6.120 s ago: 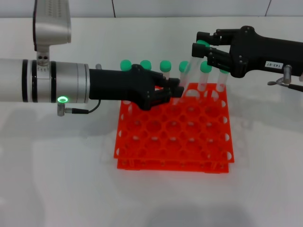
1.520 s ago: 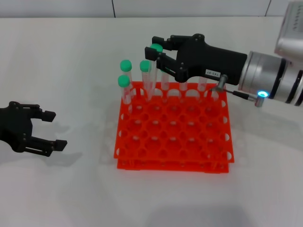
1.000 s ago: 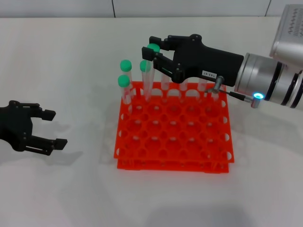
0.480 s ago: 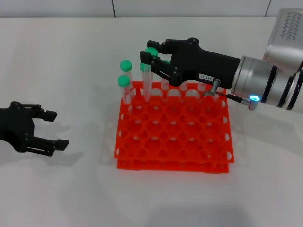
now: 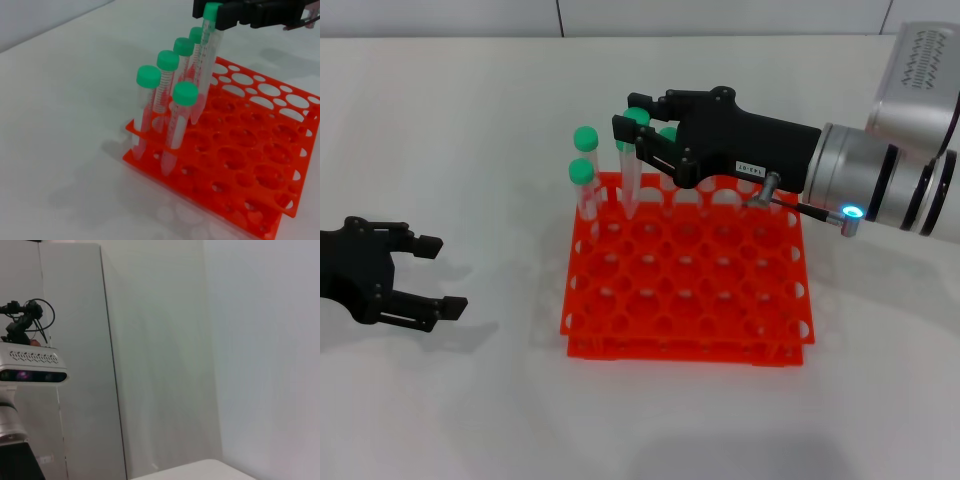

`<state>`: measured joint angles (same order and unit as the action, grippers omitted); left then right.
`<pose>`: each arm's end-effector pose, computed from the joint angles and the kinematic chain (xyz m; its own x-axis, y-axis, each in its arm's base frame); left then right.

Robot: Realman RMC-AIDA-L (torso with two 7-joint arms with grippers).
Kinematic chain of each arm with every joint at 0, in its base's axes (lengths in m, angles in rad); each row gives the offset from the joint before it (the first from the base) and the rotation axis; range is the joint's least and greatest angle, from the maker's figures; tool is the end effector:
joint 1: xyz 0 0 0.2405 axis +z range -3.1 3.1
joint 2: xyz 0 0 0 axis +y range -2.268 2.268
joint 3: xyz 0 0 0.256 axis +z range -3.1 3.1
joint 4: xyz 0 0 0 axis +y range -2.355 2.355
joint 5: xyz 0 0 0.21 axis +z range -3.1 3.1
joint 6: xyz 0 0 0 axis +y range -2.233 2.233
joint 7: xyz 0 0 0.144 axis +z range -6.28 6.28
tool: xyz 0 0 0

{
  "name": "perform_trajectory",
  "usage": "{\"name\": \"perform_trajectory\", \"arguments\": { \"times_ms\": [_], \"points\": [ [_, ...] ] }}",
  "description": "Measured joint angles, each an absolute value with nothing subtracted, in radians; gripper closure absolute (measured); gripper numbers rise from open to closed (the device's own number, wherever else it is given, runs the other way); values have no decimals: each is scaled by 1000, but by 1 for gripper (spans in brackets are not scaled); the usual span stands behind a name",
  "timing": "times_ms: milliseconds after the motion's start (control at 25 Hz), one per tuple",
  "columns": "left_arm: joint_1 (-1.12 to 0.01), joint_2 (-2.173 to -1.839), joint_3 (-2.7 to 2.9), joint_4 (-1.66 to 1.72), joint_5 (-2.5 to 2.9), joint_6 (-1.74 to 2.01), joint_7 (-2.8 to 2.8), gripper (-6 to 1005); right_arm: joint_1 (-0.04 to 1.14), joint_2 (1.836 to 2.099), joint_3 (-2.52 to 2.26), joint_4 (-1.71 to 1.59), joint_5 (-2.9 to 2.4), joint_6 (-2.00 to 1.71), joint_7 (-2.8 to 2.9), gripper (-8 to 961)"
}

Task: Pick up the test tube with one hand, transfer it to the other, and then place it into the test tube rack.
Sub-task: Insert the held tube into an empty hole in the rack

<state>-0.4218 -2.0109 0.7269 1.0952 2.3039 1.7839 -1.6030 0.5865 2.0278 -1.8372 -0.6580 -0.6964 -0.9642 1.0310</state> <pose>-0.2914 0.3013 0.0766 0.9033 0.4132 0.1157 0.4286 -0.8808 -0.2012 0.1488 0.3650 -0.0748 0.7296 -0.0749 -0.6797 -0.3363 -0.9048 -0.2613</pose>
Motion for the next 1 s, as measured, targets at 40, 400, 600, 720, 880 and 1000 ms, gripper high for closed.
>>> {"name": "perform_trajectory", "arguments": {
  "times_ms": [40, 400, 600, 720, 880, 1000],
  "points": [
    [-422, -2011, 727, 1095, 2304, 1784, -1603, 109, 586, 2028, -1837, -658, -696, -962, 1031, 682],
    [-420, -2013, 726, 1095, 2304, 1784, -1603, 110, 604, 2028, -1838, -658, -696, -955, 1031, 682],
    [-420, -2013, 725, 1095, 2304, 1784, -1603, 110, 615, 2028, -1838, -648, -696, -953, 1031, 681],
    [-420, -2012, 725, 1095, 2304, 1783, -1603, 110, 617, 2028, -1840, -641, -696, -953, 1031, 681],
    [-421, -2013, 726, 1095, 2304, 1779, -1603, 110, 627, 2028, -1859, -620, -671, -946, 1024, 681],
    [-422, -2015, 726, 1089, 2304, 1774, -1603, 110, 630, 2028, -1870, -617, -661, -938, 1014, 681]
  ]
}}
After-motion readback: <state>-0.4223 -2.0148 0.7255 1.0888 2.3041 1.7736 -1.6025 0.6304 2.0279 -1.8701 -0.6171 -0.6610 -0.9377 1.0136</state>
